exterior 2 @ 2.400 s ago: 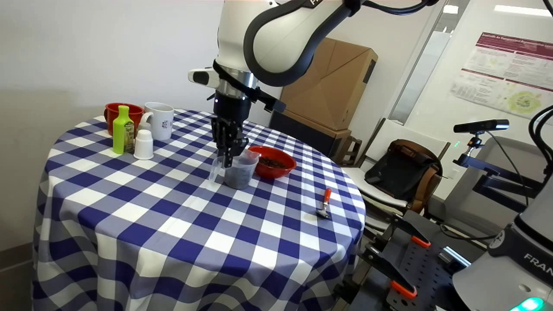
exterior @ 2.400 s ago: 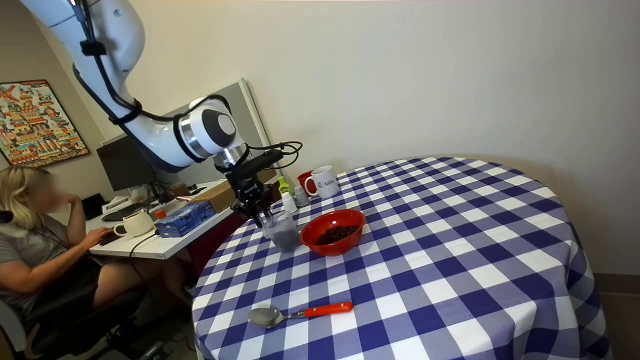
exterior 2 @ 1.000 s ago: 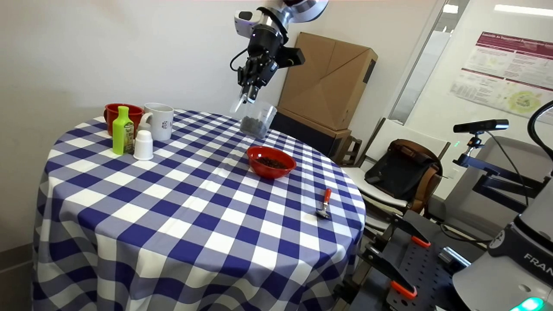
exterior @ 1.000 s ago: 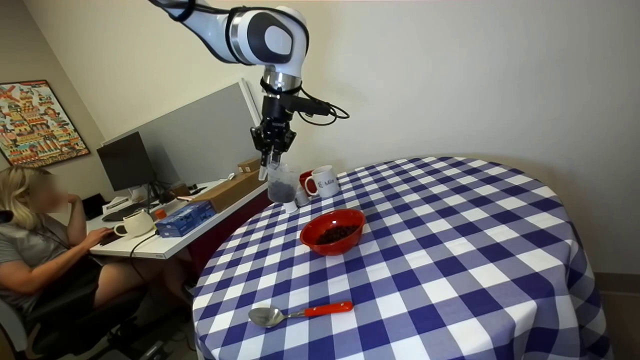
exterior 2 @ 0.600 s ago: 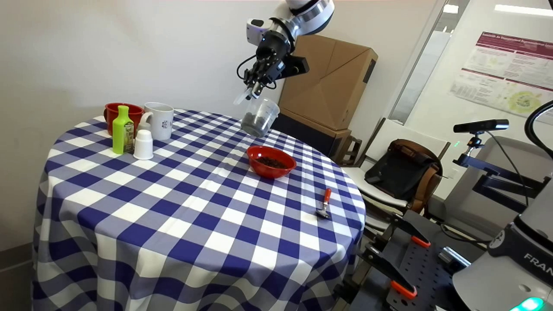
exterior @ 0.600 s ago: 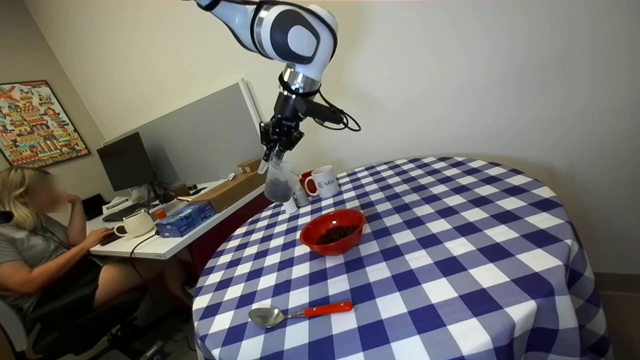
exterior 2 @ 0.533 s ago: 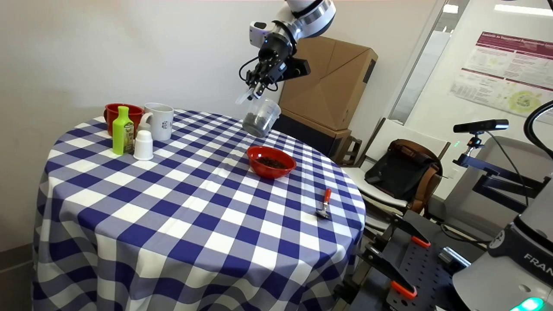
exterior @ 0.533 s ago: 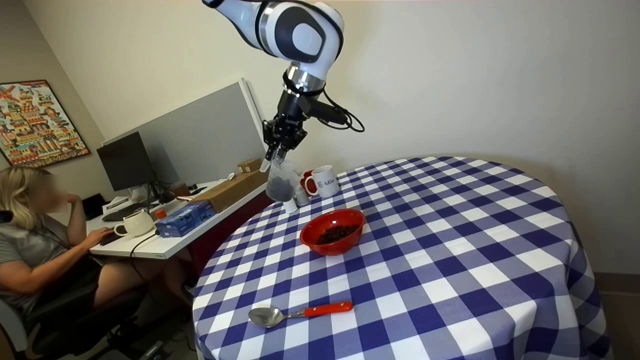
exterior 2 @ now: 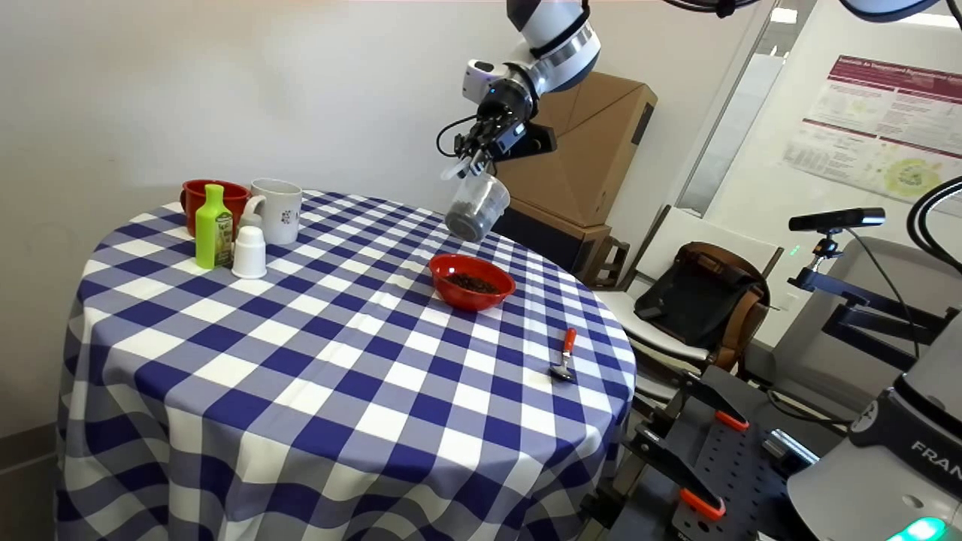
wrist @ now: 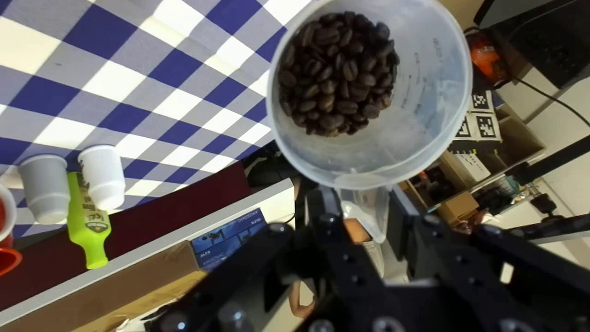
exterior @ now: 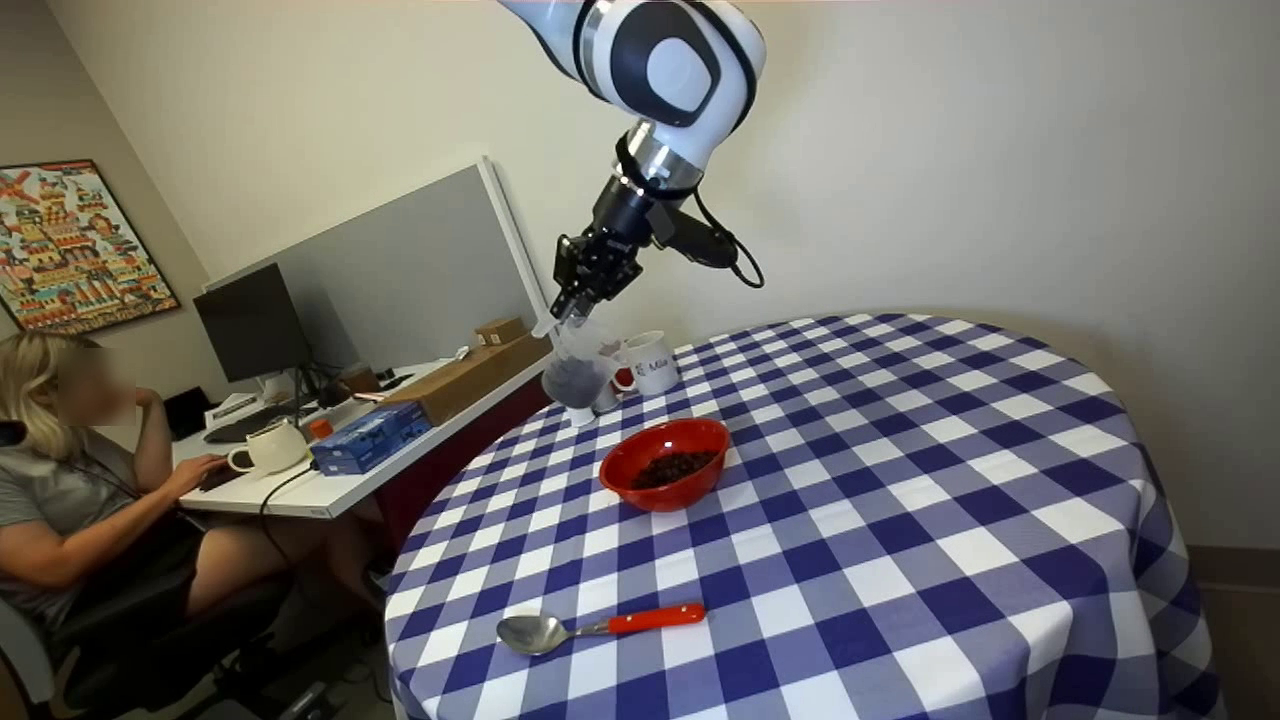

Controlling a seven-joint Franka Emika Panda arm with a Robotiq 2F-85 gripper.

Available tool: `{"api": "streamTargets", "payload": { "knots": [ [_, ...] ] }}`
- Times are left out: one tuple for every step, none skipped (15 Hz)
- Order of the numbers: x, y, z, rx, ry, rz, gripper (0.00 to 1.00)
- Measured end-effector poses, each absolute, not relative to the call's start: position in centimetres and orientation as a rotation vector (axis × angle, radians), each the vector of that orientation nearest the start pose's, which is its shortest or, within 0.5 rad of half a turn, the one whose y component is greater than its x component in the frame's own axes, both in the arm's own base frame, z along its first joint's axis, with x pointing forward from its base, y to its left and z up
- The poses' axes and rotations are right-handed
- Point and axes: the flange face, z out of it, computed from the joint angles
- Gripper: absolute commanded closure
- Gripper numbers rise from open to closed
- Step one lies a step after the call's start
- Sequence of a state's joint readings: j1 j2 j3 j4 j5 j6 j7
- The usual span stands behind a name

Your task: Pour the contents in the clear jug into the red bowl

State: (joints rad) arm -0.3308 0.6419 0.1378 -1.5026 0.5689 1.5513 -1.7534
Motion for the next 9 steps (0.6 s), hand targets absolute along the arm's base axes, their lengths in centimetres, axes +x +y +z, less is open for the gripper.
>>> {"api": "streamTargets", "payload": {
  "knots": [
    [64.2,-8.3,28.0,-1.731,-1.478,-0.267,0.93],
    [64.0,-8.6,27.8,-1.700,-1.489,-0.279,0.93],
    [63.9,-9.1,27.5,-1.673,-1.499,-0.291,0.93],
    [63.7,-9.5,27.3,-1.648,-1.506,-0.303,0.93],
    [63.6,-10.0,27.0,-1.626,-1.508,-0.319,0.93],
    [63.4,-10.6,26.6,-1.609,-1.503,-0.336,0.93],
    [63.2,-11.2,26.2,-1.597,-1.493,-0.351,0.93],
    [63.1,-11.8,25.7,-1.587,-1.482,-0.365,0.93],
    [62.9,-12.4,25.2,-1.578,-1.471,-0.380,0.93]
  ]
}}
